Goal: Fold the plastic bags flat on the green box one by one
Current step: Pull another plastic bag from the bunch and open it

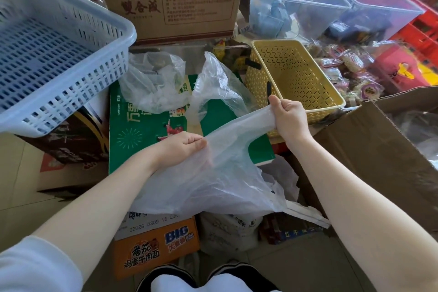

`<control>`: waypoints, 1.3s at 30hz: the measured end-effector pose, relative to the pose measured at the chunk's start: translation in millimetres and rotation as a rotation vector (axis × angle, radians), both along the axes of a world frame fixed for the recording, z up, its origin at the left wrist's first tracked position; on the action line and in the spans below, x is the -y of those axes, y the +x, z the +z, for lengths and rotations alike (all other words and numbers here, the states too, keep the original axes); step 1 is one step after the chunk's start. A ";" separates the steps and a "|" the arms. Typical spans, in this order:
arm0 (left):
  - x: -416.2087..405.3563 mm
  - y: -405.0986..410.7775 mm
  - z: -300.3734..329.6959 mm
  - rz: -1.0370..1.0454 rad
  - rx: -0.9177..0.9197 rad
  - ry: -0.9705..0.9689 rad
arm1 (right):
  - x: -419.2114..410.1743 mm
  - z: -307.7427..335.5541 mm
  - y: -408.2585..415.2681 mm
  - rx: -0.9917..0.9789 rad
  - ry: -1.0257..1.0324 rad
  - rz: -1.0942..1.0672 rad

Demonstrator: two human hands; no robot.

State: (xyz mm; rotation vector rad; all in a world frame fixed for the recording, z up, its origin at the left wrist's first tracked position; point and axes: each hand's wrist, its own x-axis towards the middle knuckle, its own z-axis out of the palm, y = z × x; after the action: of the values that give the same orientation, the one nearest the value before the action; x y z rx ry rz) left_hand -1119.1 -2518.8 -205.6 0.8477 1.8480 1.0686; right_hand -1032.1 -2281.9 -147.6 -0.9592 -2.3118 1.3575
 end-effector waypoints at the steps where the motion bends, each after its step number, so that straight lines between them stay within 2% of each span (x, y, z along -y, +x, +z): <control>1: -1.9 0.3 0.4 0.027 -0.012 0.029 | 0.3 -0.5 -2.4 0.011 -0.051 0.035; 4: -12.7 -2.6 10.7 0.174 -0.012 0.191 | 1.9 -4.3 1.1 0.074 -0.418 0.194; 5: -16.3 -5.9 15.4 0.214 -0.021 0.226 | 0.2 -9.3 6.1 0.114 -0.476 0.289; 7: -20.8 -16.0 23.9 0.254 -0.145 0.242 | -2.9 -21.3 19.8 0.258 -0.406 0.510; 9: -23.5 -31.0 33.1 0.287 -0.382 0.228 | -2.1 -29.3 27.3 0.365 -0.197 0.651; 11: -29.1 -51.2 44.9 0.380 -0.708 0.230 | 1.3 -31.9 25.3 0.300 -0.095 0.612; 13: -38.0 -71.6 58.5 0.496 -1.025 0.208 | 5.2 -29.6 19.4 0.184 -0.176 0.526; 14: -43.1 -78.2 65.2 0.540 -1.124 0.177 | 7.4 -27.6 14.7 0.149 -0.235 0.472; 18: -40.0 -69.7 68.8 0.615 -1.216 0.189 | 18.4 -25.0 -9.6 0.110 -0.487 0.250; 20: -20.4 -49.5 43.1 0.690 -1.149 0.209 | 22.9 -25.7 -20.7 0.135 -0.631 0.175; 22: 2.8 -25.4 13.9 0.866 -0.973 0.181 | 27.6 -25.0 -28.8 0.178 -0.738 0.129; 24: 18.3 -1.8 -8.7 1.042 -0.578 0.143 | 32.6 -24.3 -35.0 0.204 -0.820 0.074; 27: 30.4 16.1 -39.7 1.027 0.259 0.213 | 39.5 -29.4 -41.1 0.264 -0.878 0.021; 28: 33.7 17.0 -47.3 1.011 0.407 0.246 | 40.3 -30.5 -42.1 0.290 -0.876 0.018; 30: 35.5 16.4 -48.7 0.994 0.438 0.221 | 42.0 -29.3 -43.3 0.311 -0.873 0.012; 31: 35.7 15.8 -48.6 0.996 0.372 0.184 | 43.2 -27.6 -44.3 0.301 -0.809 0.019; 32: 35.9 15.4 -47.9 1.001 0.309 0.155 | 44.6 -27.4 -44.3 0.295 -0.648 0.055; 33: 35.3 16.2 -44.6 1.014 0.260 0.147 | 46.5 -28.5 -42.5 0.317 -0.365 0.112; 34: 36.0 16.6 -41.1 1.044 0.220 0.152 | 48.2 -30.9 -38.3 0.332 0.002 0.160; 35: 37.3 16.5 -36.9 1.084 0.204 0.160 | 50.8 -32.4 -31.8 0.280 0.344 0.205; 37: 41.1 13.1 -30.8 1.157 0.270 0.203 | 63.1 -31.8 -18.2 0.048 0.750 0.444; 39: 46.0 10.3 -24.7 1.190 0.373 0.263 | 76.1 -34.9 -9.7 -0.092 0.991 0.745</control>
State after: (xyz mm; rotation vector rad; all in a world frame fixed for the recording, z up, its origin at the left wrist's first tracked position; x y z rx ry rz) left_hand -1108.9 -2564.8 -230.4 -0.4533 1.8459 2.0277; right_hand -1041.8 -2358.0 -182.5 0.2813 -2.8301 0.2195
